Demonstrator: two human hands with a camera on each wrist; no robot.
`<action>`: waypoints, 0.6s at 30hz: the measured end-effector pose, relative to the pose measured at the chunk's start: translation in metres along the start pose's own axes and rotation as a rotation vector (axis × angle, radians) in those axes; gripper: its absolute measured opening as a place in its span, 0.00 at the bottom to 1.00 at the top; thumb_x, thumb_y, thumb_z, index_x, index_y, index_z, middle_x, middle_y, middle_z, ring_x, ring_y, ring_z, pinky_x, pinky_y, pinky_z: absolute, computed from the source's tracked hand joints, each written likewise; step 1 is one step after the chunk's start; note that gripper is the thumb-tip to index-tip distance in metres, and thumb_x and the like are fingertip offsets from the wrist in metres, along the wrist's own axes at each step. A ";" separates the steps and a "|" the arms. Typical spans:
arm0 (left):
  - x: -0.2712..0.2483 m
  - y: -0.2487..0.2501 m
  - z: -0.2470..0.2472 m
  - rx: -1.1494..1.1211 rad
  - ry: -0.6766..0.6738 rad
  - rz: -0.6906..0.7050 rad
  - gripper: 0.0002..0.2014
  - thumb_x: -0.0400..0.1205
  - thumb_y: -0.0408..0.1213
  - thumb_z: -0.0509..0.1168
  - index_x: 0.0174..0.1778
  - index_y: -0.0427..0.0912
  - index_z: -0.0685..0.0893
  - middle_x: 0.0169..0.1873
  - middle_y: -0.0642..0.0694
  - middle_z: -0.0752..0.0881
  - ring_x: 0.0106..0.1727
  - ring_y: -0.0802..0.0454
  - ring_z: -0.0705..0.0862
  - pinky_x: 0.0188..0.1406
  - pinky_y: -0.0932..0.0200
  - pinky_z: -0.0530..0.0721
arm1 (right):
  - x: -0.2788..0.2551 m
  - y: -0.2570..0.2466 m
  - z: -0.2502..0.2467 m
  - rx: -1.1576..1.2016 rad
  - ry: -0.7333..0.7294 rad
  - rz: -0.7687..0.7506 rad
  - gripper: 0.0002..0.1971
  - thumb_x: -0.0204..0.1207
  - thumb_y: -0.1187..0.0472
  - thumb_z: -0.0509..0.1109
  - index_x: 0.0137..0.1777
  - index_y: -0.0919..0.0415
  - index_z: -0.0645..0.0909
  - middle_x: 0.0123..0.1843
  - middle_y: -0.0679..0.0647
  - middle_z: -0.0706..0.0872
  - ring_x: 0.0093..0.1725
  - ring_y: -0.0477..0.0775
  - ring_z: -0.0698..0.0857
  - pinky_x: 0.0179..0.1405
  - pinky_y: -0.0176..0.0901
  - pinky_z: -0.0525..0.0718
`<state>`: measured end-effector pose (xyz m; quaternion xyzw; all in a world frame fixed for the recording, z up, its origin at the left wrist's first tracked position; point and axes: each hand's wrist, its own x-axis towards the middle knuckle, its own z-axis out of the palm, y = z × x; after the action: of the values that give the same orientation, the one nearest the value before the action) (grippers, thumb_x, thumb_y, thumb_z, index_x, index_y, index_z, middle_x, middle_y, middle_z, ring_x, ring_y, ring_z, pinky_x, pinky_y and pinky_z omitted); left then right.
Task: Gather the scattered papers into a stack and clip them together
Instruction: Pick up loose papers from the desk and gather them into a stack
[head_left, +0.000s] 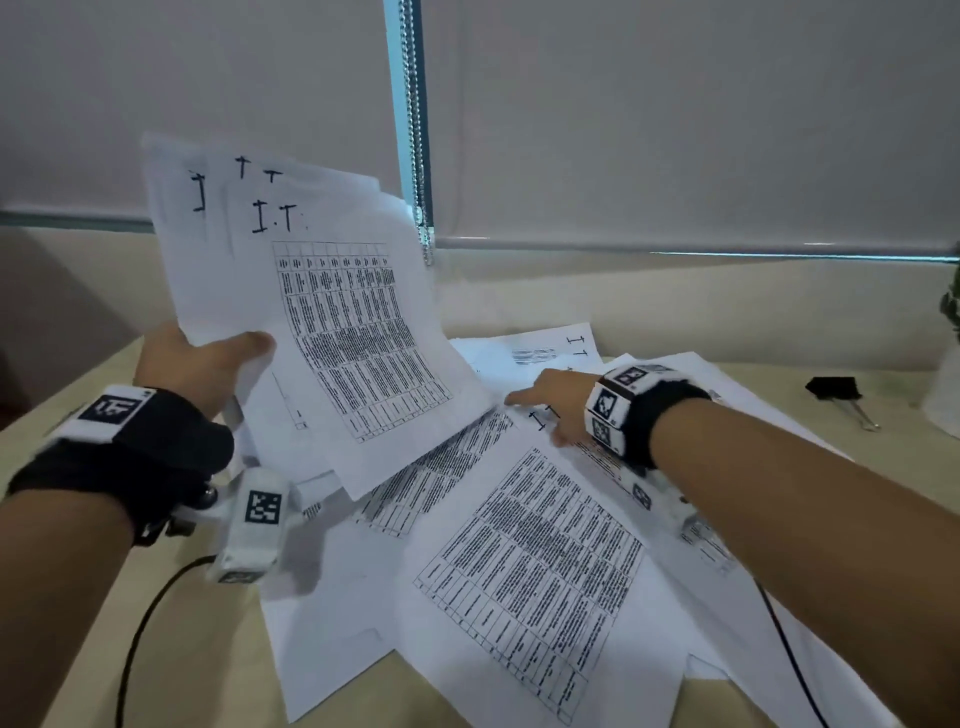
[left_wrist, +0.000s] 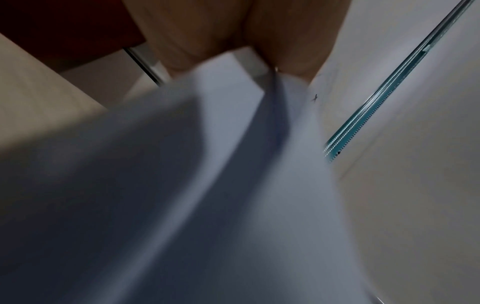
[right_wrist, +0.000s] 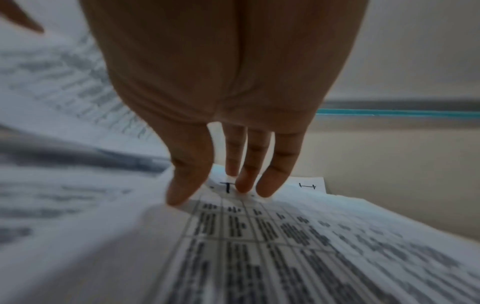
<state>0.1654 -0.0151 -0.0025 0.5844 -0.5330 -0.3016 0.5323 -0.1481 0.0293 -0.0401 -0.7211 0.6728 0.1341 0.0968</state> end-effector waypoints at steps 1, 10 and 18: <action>0.003 -0.004 -0.002 -0.015 -0.002 -0.014 0.14 0.72 0.38 0.73 0.46 0.32 0.84 0.20 0.48 0.84 0.13 0.48 0.75 0.14 0.68 0.72 | 0.005 -0.001 0.000 -0.042 -0.029 -0.001 0.34 0.72 0.62 0.72 0.78 0.46 0.65 0.72 0.60 0.74 0.64 0.60 0.79 0.59 0.47 0.78; 0.018 -0.019 -0.018 -0.049 0.082 -0.073 0.27 0.63 0.52 0.77 0.50 0.36 0.82 0.38 0.42 0.85 0.35 0.40 0.83 0.42 0.47 0.82 | 0.001 0.024 -0.008 0.157 0.118 0.099 0.07 0.72 0.57 0.73 0.39 0.48 0.77 0.49 0.49 0.87 0.52 0.52 0.81 0.52 0.40 0.77; 0.089 -0.115 -0.057 -0.007 0.031 -0.175 0.52 0.44 0.71 0.75 0.58 0.36 0.82 0.53 0.34 0.87 0.37 0.39 0.83 0.34 0.49 0.80 | -0.011 0.022 0.019 0.227 0.060 0.253 0.21 0.70 0.49 0.74 0.62 0.51 0.80 0.60 0.47 0.84 0.57 0.50 0.82 0.56 0.40 0.78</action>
<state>0.2753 -0.0976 -0.0774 0.6315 -0.4703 -0.3399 0.5143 -0.1722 0.0444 -0.0532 -0.6189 0.7715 0.0467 0.1399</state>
